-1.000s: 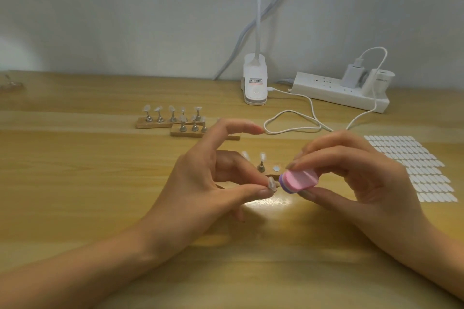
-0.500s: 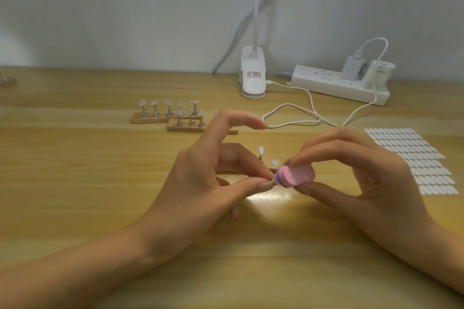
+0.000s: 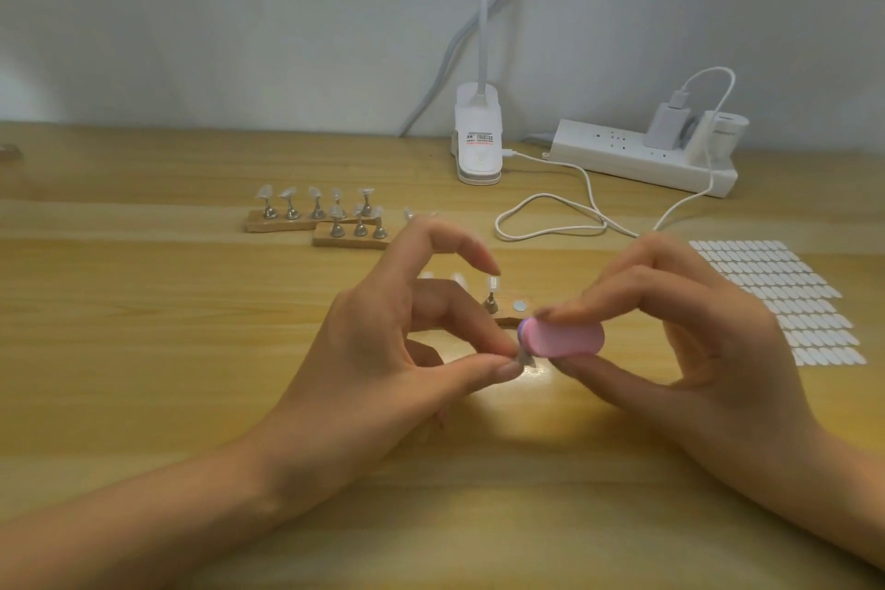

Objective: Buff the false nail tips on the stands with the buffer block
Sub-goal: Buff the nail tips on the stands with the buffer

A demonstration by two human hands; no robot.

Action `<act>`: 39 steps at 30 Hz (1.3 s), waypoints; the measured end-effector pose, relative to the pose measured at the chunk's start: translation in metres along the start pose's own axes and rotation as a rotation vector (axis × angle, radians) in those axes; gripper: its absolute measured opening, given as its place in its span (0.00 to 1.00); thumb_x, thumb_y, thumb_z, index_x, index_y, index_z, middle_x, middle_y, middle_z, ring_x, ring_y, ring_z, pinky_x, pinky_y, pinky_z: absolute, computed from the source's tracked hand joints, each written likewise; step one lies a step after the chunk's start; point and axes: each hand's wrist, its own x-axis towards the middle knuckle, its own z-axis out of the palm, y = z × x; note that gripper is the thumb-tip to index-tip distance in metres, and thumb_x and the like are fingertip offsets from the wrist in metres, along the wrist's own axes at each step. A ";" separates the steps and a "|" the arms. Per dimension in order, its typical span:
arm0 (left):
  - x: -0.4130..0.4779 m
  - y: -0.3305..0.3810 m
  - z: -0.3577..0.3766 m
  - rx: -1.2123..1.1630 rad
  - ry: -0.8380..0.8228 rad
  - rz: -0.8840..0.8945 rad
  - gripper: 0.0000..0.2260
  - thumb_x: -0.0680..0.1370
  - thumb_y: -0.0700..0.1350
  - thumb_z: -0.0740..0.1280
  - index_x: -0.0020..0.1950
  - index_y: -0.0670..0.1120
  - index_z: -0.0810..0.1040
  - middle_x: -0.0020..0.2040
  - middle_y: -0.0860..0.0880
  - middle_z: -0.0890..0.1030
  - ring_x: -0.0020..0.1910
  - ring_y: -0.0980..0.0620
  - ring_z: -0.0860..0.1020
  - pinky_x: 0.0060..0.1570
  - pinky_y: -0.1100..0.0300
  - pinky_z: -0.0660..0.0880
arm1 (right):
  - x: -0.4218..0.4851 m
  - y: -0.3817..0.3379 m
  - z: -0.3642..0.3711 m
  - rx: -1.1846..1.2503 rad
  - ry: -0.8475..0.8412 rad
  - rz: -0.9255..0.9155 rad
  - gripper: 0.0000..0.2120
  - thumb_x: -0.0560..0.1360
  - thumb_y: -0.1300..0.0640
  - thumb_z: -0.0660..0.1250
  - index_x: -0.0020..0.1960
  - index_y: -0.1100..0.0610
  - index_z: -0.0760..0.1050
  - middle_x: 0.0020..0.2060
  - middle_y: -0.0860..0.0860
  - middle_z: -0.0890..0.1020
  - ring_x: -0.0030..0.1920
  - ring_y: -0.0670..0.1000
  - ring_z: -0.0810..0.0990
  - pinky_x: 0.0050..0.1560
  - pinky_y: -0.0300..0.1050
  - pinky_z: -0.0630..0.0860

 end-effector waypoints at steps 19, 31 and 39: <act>0.000 0.000 0.003 -0.058 -0.005 -0.008 0.16 0.70 0.45 0.74 0.53 0.53 0.72 0.39 0.48 0.85 0.36 0.53 0.82 0.26 0.61 0.74 | 0.000 -0.008 0.002 0.025 -0.045 -0.036 0.09 0.72 0.53 0.74 0.52 0.49 0.82 0.43 0.50 0.80 0.44 0.49 0.81 0.45 0.46 0.77; 0.001 -0.001 0.003 -0.067 -0.024 -0.002 0.16 0.71 0.44 0.74 0.53 0.53 0.71 0.40 0.47 0.85 0.37 0.52 0.83 0.26 0.59 0.75 | -0.001 -0.008 0.003 0.056 -0.047 -0.013 0.09 0.72 0.53 0.74 0.52 0.48 0.82 0.42 0.48 0.79 0.44 0.49 0.80 0.46 0.42 0.75; 0.002 -0.004 0.002 -0.082 -0.022 -0.001 0.15 0.71 0.42 0.73 0.52 0.53 0.71 0.39 0.47 0.85 0.39 0.50 0.83 0.26 0.61 0.74 | 0.003 -0.007 0.005 0.063 -0.076 -0.027 0.09 0.72 0.53 0.74 0.52 0.48 0.82 0.42 0.49 0.79 0.43 0.49 0.81 0.46 0.42 0.76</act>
